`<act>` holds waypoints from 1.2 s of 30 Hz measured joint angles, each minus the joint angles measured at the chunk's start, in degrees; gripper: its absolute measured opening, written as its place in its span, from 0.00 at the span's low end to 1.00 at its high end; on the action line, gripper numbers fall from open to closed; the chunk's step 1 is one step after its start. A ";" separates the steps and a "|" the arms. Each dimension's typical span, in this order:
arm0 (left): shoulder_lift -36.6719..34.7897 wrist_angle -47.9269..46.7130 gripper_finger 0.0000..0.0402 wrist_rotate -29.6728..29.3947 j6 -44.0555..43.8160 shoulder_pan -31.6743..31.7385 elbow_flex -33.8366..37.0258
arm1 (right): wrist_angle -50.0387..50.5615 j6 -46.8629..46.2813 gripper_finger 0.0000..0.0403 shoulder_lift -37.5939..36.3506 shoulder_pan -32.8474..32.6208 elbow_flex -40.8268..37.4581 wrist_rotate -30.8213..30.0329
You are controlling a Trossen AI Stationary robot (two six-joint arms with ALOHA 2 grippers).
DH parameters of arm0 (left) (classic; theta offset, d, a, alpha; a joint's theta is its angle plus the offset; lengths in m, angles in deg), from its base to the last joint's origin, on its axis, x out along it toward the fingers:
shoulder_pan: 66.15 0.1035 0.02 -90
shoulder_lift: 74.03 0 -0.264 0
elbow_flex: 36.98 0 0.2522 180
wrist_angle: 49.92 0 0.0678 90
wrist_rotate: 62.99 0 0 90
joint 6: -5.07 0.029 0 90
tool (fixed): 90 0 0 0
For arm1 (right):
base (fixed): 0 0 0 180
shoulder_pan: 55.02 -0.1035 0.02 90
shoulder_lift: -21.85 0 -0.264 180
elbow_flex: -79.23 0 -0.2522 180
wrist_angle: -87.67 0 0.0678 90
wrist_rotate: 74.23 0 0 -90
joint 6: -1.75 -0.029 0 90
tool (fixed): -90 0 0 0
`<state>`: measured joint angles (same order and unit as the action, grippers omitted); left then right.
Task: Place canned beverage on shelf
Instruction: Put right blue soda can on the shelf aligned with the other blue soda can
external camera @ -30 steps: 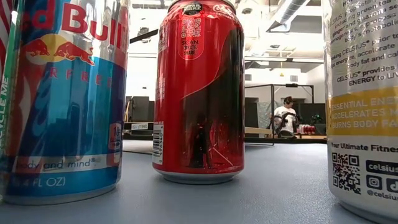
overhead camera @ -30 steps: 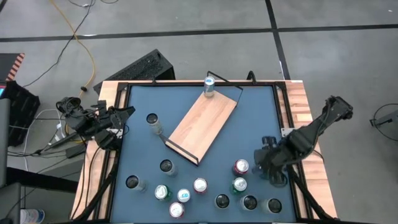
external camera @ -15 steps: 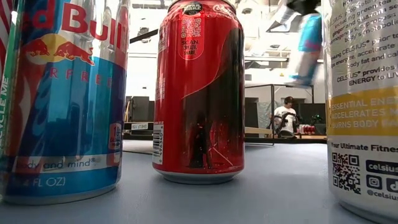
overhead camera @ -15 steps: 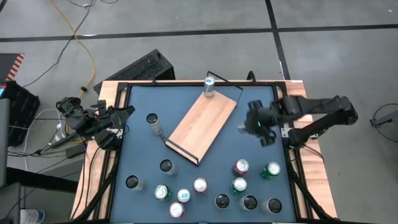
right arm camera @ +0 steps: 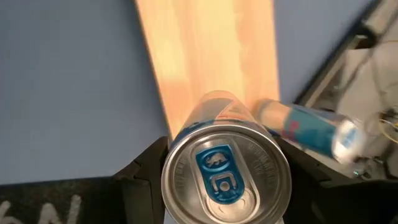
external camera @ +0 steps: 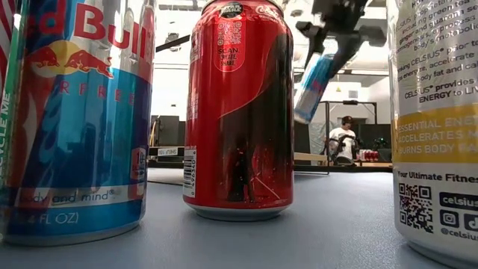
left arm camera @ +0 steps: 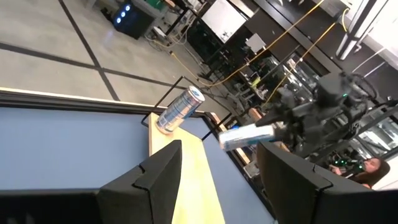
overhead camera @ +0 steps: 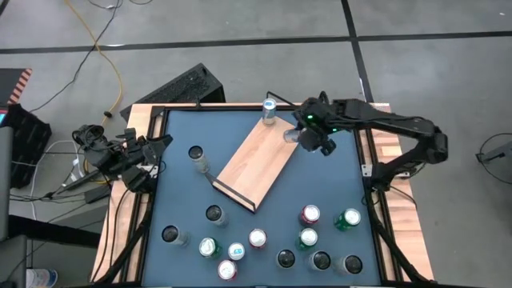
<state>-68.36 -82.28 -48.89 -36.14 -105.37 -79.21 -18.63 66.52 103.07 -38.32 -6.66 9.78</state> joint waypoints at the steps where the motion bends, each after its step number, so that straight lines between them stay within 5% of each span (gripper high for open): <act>1: 0.00 0.02 0.48 0.00 -0.06 0.02 0.00 | 0.02 0.68 0.51 1.21 -0.03 0.00 0.09; 7: 0.00 0.01 0.48 -0.05 -0.14 0.01 0.00 | 0.05 6.60 0.51 6.33 -0.03 0.32 1.46; 20: 0.00 -0.15 0.48 -0.26 -0.05 0.02 0.00 | 10.97 4.61 0.51 17.46 0.60 12.18 8.90; 36: 0.00 -0.55 0.48 -1.92 0.00 0.00 0.02 | 11.90 5.46 0.51 19.31 0.87 12.28 9.16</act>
<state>-68.36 -82.83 -50.81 -36.14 -105.37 -79.18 -6.73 71.98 122.38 -37.45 5.62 18.94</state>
